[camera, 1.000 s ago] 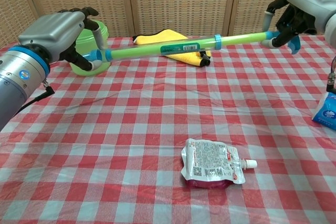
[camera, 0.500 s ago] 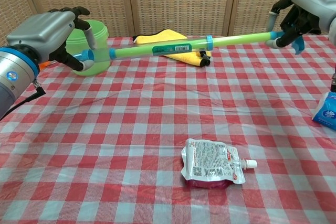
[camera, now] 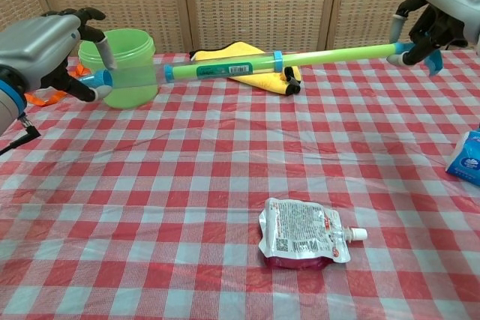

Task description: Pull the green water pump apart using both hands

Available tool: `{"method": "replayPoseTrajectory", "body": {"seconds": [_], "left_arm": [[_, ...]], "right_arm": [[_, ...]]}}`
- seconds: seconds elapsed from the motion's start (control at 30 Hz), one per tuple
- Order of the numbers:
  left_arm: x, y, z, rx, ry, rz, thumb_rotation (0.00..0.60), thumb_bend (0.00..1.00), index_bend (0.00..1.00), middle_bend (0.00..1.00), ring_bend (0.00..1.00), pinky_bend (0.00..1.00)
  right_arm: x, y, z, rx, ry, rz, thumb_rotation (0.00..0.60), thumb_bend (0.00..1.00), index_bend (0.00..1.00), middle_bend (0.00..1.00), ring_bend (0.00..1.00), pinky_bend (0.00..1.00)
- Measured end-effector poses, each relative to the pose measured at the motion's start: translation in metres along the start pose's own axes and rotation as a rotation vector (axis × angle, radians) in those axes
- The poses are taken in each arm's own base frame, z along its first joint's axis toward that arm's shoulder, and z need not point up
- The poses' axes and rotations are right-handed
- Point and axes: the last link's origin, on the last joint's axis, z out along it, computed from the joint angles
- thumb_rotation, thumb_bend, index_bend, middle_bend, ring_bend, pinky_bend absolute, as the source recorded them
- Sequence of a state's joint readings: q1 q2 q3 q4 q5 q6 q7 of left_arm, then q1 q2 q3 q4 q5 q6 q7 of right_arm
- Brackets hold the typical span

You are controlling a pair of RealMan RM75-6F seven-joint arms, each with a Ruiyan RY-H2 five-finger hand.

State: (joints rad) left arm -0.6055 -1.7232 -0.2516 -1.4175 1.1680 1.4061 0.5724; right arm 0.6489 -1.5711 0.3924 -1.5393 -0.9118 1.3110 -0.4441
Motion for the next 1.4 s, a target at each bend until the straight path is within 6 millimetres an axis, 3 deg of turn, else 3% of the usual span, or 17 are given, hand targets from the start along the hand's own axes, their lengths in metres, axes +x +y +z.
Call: {"method": "replayPoseTrajectory", "body": {"seconds": [0.73, 1.4], "left_arm": [[0.0, -0.042, -0.009, 0.048, 0.005, 0.03, 0.6, 0.38, 0.54, 0.0, 0.0, 0.0], [0.003, -0.05, -0.015, 0.055, 0.014, 0.041, 0.6, 0.38, 0.55, 0.0, 0.0, 0.0]], "right_arm": [[0.004, 0.02, 0.008, -0.044, 0.02, -0.039, 0.6, 0.6, 0.84, 1.0, 1.0, 0.93], [0.012, 0.042, 0.01, -0.093, 0.037, -0.064, 0.6, 0.6, 0.84, 1.0, 1.0, 0.93]]}}
